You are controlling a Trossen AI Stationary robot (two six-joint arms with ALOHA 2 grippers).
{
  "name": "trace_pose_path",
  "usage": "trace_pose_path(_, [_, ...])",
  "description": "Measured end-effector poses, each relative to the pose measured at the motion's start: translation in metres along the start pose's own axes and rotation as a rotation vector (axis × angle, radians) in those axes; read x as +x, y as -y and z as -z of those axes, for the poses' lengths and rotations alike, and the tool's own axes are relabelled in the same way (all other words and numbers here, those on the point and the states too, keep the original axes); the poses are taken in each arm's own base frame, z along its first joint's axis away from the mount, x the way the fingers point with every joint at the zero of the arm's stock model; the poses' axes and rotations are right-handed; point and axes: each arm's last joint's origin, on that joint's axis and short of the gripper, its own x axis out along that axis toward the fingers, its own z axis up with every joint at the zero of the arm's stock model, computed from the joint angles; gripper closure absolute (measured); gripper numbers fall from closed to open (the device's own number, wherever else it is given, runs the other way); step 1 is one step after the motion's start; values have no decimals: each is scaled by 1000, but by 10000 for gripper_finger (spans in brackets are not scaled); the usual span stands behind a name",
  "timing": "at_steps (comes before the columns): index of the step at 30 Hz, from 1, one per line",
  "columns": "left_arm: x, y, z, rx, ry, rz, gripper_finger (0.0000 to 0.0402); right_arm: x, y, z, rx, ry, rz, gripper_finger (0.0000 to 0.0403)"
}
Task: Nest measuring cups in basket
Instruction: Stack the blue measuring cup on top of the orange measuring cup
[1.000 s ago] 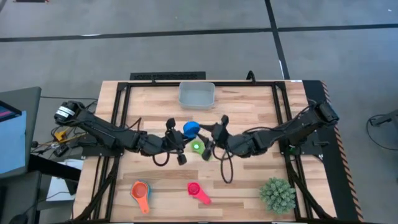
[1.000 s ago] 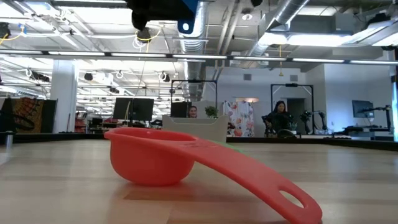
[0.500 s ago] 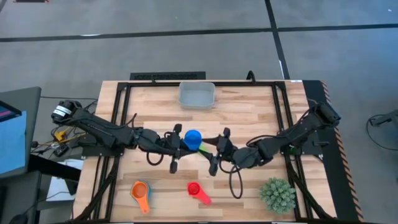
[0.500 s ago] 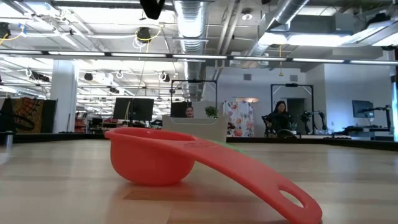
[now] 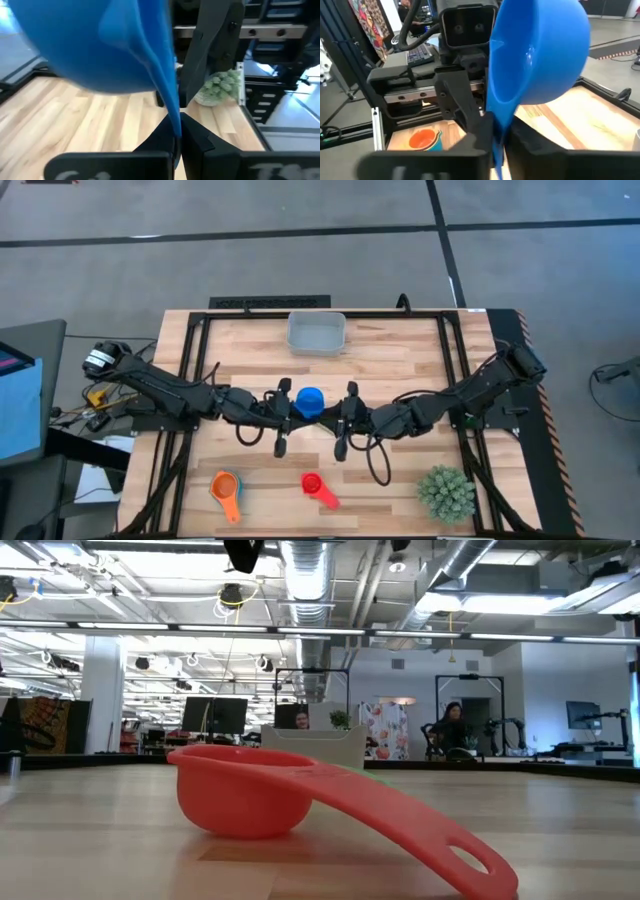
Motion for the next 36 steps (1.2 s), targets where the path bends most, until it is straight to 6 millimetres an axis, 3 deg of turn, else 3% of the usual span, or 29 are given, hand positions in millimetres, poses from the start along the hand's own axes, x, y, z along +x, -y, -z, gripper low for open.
trace_pose_path(3, [0,0,1,8,-4,-30,396,0,0,0,-2,-4,-10,388])
trace_pose_path(9, [-18,-6,0,201,-99,-242,349,-4,1,8,84,-61,87,393])
trace_pose_path(13, [-38,-7,-15,216,-48,-391,313,-6,3,18,152,-136,127,392])
trace_pose_path(16, [-44,-5,-23,258,-12,-400,298,-2,9,18,210,-131,152,391])
trace_pose_path(22, [-31,-1,-22,413,13,-311,292,6,14,21,240,-144,152,394])
trace_pose_path(29, [-6,-7,-11,525,17,-459,291,7,15,19,249,-135,134,392])
trace_pose_path(36, [0,-13,-12,529,39,-528,301,7,15,20,245,-147,121,387])
